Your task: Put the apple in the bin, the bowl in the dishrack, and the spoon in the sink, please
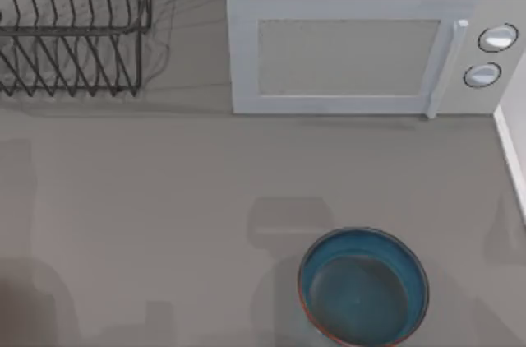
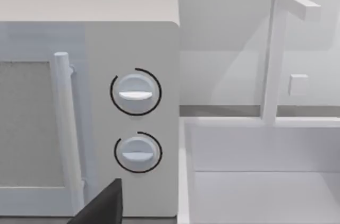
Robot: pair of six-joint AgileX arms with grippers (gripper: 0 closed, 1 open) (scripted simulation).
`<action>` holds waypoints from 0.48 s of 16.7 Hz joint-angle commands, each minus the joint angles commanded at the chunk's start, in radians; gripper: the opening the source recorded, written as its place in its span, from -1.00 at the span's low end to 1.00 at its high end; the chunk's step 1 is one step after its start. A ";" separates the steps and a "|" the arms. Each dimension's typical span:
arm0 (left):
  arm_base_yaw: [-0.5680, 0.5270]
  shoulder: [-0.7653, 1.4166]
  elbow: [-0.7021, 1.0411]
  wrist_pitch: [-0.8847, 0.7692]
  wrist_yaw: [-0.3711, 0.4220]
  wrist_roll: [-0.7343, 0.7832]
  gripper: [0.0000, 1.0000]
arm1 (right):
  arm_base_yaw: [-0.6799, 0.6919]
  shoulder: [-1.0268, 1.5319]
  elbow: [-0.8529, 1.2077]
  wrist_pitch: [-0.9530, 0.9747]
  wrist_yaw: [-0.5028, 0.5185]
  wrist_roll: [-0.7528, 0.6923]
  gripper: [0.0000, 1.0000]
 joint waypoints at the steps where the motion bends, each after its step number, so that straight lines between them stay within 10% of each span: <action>1: 0.001 0.002 -0.023 0.024 0.000 0.001 -1.00 | 0.000 0.000 0.000 0.000 0.000 0.000 1.00; 8: 0.011 0.030 -0.235 0.271 -0.001 0.003 -1.00 | 0.000 0.000 0.000 0.000 0.000 0.000 1.00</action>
